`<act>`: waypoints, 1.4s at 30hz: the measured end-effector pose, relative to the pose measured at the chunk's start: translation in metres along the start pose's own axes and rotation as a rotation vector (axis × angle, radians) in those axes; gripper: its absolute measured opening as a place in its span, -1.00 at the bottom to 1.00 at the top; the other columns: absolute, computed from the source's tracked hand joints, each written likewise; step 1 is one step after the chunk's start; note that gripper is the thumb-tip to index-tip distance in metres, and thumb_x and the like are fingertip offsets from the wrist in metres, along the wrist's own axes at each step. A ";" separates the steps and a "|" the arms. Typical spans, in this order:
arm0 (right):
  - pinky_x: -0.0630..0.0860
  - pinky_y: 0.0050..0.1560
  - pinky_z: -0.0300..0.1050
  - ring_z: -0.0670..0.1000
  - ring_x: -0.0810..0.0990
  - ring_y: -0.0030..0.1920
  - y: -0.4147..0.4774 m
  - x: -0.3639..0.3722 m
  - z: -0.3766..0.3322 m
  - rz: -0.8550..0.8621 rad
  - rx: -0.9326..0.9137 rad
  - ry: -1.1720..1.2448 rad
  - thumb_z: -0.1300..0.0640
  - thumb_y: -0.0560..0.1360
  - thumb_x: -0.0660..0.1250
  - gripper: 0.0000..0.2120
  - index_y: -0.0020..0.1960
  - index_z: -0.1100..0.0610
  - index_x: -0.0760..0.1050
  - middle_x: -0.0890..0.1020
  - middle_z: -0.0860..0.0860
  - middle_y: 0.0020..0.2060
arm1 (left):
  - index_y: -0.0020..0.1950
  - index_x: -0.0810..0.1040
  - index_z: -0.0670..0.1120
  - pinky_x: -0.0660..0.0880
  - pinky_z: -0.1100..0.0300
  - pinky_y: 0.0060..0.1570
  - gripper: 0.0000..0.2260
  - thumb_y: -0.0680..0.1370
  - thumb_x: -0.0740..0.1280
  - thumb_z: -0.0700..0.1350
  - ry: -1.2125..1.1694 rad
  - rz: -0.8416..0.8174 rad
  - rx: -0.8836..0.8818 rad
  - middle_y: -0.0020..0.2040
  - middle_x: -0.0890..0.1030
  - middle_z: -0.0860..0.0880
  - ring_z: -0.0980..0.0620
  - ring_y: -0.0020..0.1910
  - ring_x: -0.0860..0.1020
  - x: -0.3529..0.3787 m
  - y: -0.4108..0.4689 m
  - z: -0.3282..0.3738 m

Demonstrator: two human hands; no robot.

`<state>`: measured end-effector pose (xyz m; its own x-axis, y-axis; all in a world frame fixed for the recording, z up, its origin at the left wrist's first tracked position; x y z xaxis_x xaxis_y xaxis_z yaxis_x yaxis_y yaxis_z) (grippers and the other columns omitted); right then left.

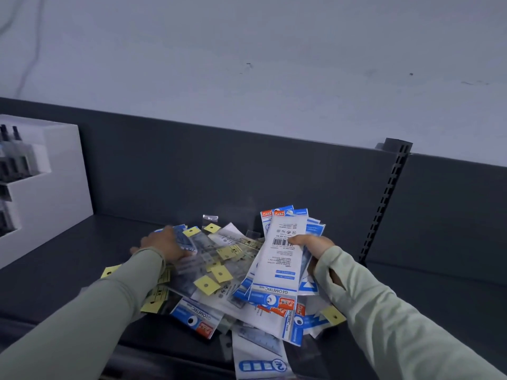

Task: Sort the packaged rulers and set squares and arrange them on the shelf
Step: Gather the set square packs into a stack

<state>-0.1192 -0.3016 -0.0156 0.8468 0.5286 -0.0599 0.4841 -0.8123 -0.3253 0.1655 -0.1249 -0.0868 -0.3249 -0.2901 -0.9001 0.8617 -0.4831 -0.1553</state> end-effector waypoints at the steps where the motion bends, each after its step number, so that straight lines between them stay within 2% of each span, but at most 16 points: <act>1: 0.57 -0.04 0.10 0.15 0.61 -0.28 -0.001 0.001 0.000 -0.004 0.006 0.006 0.31 0.43 0.41 -0.83 -0.08 0.24 0.43 0.62 0.16 -0.27 | 0.34 0.32 -0.02 0.42 -0.09 0.23 -0.40 0.37 0.40 0.13 -0.071 0.057 0.015 0.28 0.49 -0.15 -0.21 0.24 0.46 -0.007 -0.012 0.004; 3: 0.56 -0.16 0.08 0.15 0.60 -0.29 -0.002 0.004 0.001 -0.015 0.007 0.033 0.35 0.44 0.38 -0.87 -0.13 0.24 0.43 0.61 0.17 -0.28 | 0.32 0.38 -0.11 0.44 -0.03 0.16 -0.60 0.50 0.34 -0.16 -0.257 0.182 0.052 0.24 0.51 -0.21 -0.24 0.20 0.47 -0.014 -0.026 0.013; 5: 0.53 -0.24 0.04 0.15 0.58 -0.31 -0.002 0.007 0.002 -0.021 0.007 0.053 0.37 0.46 0.35 -0.88 -0.17 0.24 0.42 0.60 0.17 -0.31 | 0.27 0.49 -0.18 0.42 0.03 0.14 -0.69 0.53 0.27 -0.28 -0.375 0.285 0.082 0.25 0.52 -0.21 -0.23 0.20 0.48 -0.020 -0.034 0.020; 8: 0.53 -0.29 0.02 0.14 0.58 -0.32 -0.003 0.010 0.003 -0.033 0.007 0.064 0.37 0.46 0.35 -0.88 -0.17 0.24 0.43 0.60 0.16 -0.34 | 0.27 0.55 -0.15 0.42 0.07 0.19 -0.68 0.52 0.32 -0.21 -0.528 0.399 0.174 0.25 0.56 -0.15 -0.17 0.22 0.50 -0.033 -0.051 0.031; 11: 0.55 -0.32 0.00 0.14 0.59 -0.32 -0.003 0.012 0.002 -0.048 0.005 0.100 0.37 0.46 0.35 -0.89 -0.08 0.26 0.44 0.60 0.17 -0.28 | 0.08 0.65 -0.12 0.53 0.09 0.00 -0.78 0.50 0.42 -0.05 -0.692 0.493 0.365 -0.02 0.66 -0.06 -0.05 -0.01 0.62 -0.045 -0.078 0.050; 13: 0.58 -0.39 0.01 0.15 0.61 -0.35 -0.001 0.014 0.002 -0.055 0.000 0.158 0.38 0.46 0.34 -0.85 0.02 0.29 0.47 0.62 0.18 -0.30 | -0.10 0.67 -0.10 0.57 0.09 -0.07 -0.96 0.48 0.44 -0.16 -0.829 0.430 0.490 -0.15 0.67 -0.06 -0.05 -0.14 0.64 -0.048 -0.095 0.069; 16: 0.56 -0.44 0.07 0.13 0.62 -0.52 0.003 0.017 0.002 -0.045 -0.006 0.273 0.43 0.47 0.28 -0.84 0.05 0.33 0.49 0.63 0.17 -0.49 | -0.18 0.63 -0.10 0.55 0.07 -0.10 -0.85 0.46 0.41 -0.34 -0.906 0.145 0.615 -0.17 0.66 -0.09 0.00 -0.23 0.59 -0.045 -0.116 0.095; 20: 0.58 -0.51 0.05 0.13 0.62 -0.52 0.005 0.017 0.000 -0.008 -0.029 0.372 0.39 0.49 0.25 -0.91 -0.07 0.29 0.51 0.63 0.17 -0.50 | -0.09 0.62 -0.16 0.41 0.39 -0.28 -0.90 0.48 0.40 -0.34 -0.720 -0.145 0.684 -0.40 0.56 0.19 0.25 -0.34 0.49 -0.025 -0.130 0.110; 24: 0.54 0.10 0.24 0.23 0.66 -0.10 0.023 0.005 0.002 0.054 -0.041 0.373 0.11 0.46 0.39 -0.65 0.17 0.28 0.51 0.67 0.20 -0.13 | -0.03 0.62 -0.18 0.51 0.20 -0.08 -0.90 0.48 0.42 -0.28 -0.618 -0.216 0.639 -0.14 0.63 -0.02 0.08 -0.17 0.57 -0.016 -0.133 0.115; 27: 0.56 0.09 0.19 0.23 0.67 -0.05 0.015 -0.001 0.005 -0.018 -0.028 0.317 -0.15 0.24 0.55 -0.38 0.13 0.22 0.54 0.68 0.20 -0.07 | -0.10 0.62 -0.09 0.54 0.06 0.02 -0.92 0.46 0.44 -0.25 -0.544 -0.227 0.648 -0.08 0.65 -0.05 -0.02 -0.06 0.60 -0.011 -0.135 0.123; 31: 0.58 -0.45 -0.12 0.09 0.62 -0.46 -0.011 -0.013 0.001 0.020 -0.077 0.232 0.32 0.39 0.45 -0.83 -0.08 0.25 0.48 0.61 0.18 -0.25 | 0.03 0.51 -0.06 0.50 0.08 -0.03 -0.78 0.45 0.47 -0.14 -0.520 -0.206 0.670 -0.08 0.57 0.00 0.03 -0.10 0.53 0.000 -0.140 0.132; 32: 0.59 -0.42 -0.11 0.09 0.61 -0.47 -0.010 -0.020 0.001 0.063 -0.084 0.207 0.33 0.39 0.45 -0.83 -0.12 0.24 0.47 0.60 0.16 -0.28 | 0.08 0.46 -0.04 0.49 0.13 -0.05 -0.68 0.42 0.50 -0.06 -0.495 -0.162 0.653 -0.07 0.54 0.02 0.06 -0.10 0.51 0.003 -0.142 0.131; 34: 0.61 -0.11 0.08 0.14 0.59 -0.35 -0.007 -0.038 0.005 0.142 -0.103 0.163 0.31 0.34 0.49 -0.79 -0.14 0.24 0.46 0.60 0.17 -0.26 | 0.16 0.40 -0.03 0.48 0.15 0.00 -0.50 0.36 0.54 0.07 -0.331 -0.172 0.649 0.01 0.50 0.03 0.08 -0.03 0.49 0.005 -0.147 0.127; 36: 0.56 0.07 0.20 0.20 0.60 -0.23 -0.004 -0.055 0.011 0.191 -0.074 0.129 0.29 0.32 0.50 -0.75 -0.14 0.25 0.44 0.62 0.22 -0.18 | 0.26 0.38 -0.01 0.45 0.06 0.17 -0.37 0.32 0.54 0.16 0.107 -0.293 0.706 0.18 0.45 0.01 0.00 0.17 0.45 0.011 -0.151 0.121; 39: 0.55 0.07 0.22 0.25 0.61 -0.12 -0.005 -0.070 0.019 0.199 -0.024 0.072 0.27 0.32 0.51 -0.66 0.01 0.28 0.46 0.63 0.27 -0.06 | 0.51 0.17 0.05 0.15 -0.09 0.45 -0.11 0.31 0.51 0.22 0.639 -0.353 0.778 0.48 0.18 0.00 -0.09 0.47 0.14 0.018 -0.156 0.118; 42: 0.58 0.00 0.18 0.23 0.62 -0.20 -0.006 -0.078 0.023 0.162 -0.008 0.063 0.27 0.32 0.51 -0.66 0.01 0.30 0.47 0.64 0.27 -0.09 | 0.47 0.28 0.01 0.28 -0.02 0.38 -0.26 0.38 0.49 0.14 0.571 -0.317 0.778 0.43 0.33 -0.02 -0.07 0.39 0.29 0.019 -0.153 0.123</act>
<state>-0.1931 -0.3317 -0.0308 0.9258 0.3745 -0.0516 0.3419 -0.8877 -0.3084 -0.0206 -0.1582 -0.0305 -0.0841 0.2845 -0.9550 0.2091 -0.9320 -0.2961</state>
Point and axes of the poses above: each hand's wrist, its own y-axis towards the middle knuckle, its own x-axis out of the palm, z = x × y, the point moved 1 cm from there along y, towards the middle knuckle
